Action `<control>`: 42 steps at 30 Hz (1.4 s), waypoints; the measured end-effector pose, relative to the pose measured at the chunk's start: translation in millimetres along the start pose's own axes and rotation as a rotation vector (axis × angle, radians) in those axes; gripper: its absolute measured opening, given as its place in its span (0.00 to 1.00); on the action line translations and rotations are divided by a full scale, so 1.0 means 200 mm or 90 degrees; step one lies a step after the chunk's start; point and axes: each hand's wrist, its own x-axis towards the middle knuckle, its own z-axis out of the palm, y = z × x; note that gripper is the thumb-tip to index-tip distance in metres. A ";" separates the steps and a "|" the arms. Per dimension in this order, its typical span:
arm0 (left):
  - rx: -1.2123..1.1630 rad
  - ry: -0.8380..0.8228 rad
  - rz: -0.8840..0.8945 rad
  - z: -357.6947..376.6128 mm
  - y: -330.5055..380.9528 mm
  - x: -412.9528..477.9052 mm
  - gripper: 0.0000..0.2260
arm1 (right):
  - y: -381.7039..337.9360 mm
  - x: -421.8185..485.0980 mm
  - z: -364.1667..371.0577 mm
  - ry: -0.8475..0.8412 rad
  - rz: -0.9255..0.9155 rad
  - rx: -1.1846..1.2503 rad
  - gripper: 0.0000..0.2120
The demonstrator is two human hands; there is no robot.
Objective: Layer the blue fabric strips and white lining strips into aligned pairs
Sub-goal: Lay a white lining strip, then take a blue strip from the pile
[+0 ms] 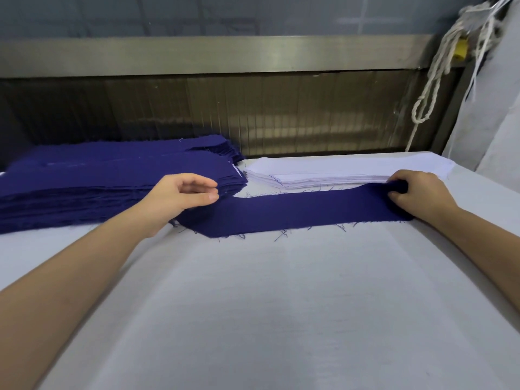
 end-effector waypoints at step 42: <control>-0.312 0.430 -0.061 -0.33 -0.04 0.13 0.04 | -0.28 0.13 0.15 0.014 0.059 0.423 0.03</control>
